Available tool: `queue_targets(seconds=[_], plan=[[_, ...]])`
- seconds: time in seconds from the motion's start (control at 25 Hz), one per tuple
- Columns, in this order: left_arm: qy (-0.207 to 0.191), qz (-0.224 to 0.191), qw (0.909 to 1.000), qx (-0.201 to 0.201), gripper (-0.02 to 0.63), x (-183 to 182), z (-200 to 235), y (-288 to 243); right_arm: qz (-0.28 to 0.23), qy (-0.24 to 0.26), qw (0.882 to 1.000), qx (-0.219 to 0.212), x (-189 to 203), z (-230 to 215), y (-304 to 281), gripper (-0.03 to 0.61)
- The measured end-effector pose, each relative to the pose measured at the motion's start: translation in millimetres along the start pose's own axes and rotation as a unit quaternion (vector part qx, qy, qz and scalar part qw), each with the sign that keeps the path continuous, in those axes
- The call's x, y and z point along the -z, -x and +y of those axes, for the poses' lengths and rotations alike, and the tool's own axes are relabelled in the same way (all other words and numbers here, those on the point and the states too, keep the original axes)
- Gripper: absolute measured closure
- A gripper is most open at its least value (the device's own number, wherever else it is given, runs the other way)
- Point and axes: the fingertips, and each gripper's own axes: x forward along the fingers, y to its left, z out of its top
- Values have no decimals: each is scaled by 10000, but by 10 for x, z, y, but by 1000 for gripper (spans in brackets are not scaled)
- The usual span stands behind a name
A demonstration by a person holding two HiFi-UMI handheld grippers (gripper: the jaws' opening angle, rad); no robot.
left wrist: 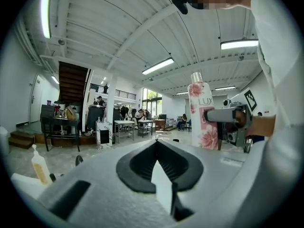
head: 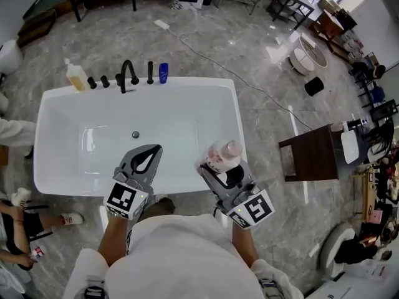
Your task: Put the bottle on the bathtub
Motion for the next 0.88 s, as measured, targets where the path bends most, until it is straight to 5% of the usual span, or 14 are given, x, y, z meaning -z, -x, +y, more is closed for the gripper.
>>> queue_targets(seconds=[0.88], plan=[[55, 203, 9996, -184, 607, 112, 135, -682, 78, 60, 9998, -195, 85, -810, -279, 334]])
